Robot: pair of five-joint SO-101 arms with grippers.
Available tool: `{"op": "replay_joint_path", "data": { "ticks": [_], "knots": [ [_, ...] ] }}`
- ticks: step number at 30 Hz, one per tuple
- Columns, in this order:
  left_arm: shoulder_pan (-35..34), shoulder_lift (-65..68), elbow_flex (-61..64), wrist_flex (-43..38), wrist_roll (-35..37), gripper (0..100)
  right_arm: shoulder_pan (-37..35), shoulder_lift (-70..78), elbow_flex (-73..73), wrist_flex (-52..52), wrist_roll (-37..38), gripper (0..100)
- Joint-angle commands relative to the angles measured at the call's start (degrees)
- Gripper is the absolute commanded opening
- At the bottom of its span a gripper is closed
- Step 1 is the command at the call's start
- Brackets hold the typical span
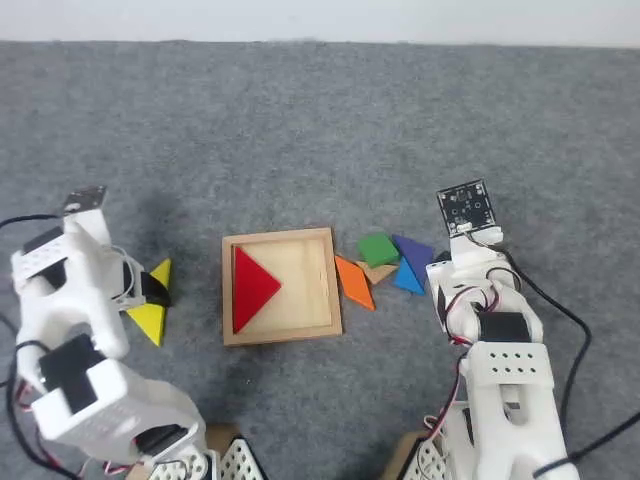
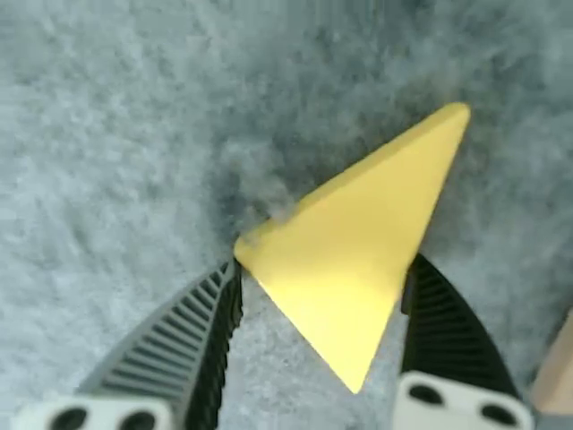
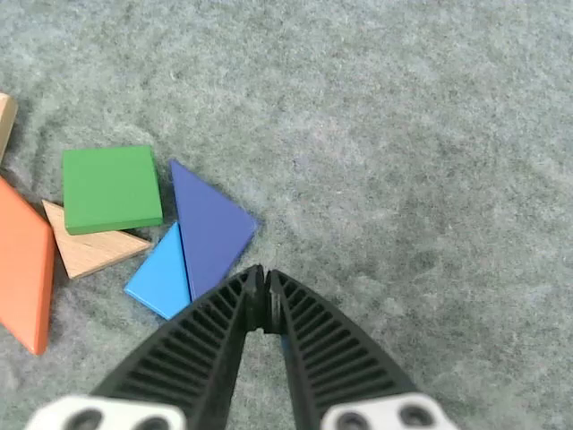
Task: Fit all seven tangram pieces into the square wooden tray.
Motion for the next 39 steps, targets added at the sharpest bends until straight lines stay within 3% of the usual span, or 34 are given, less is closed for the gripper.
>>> {"op": "replay_joint_path", "data": {
  "ticks": [1, 6, 14, 22, 39],
  "knots": [
    [0.35, 1.14, -1.01, -3.69, -0.88, 30, 0.75, -0.4, -2.81, -0.57, 0.7, 0.9],
    [0.35, 4.92, -3.91, -3.96, -12.04, 33, 0.75, -0.4, -2.81, -0.57, 0.7, 0.9],
    [0.44, 7.56, -7.25, -3.96, -20.48, 33, 0.75, -0.4, -2.55, -0.92, 0.7, 0.9],
    [0.44, 6.95, -9.1, -3.96, -24.62, 33, 0.75, -0.4, -2.55, -0.92, 0.7, 0.9],
    [3.08, 10.37, -9.27, -2.37, -24.35, 32, 0.66, -0.4, -2.55, -0.92, 0.7, 0.9]
  ]
}}
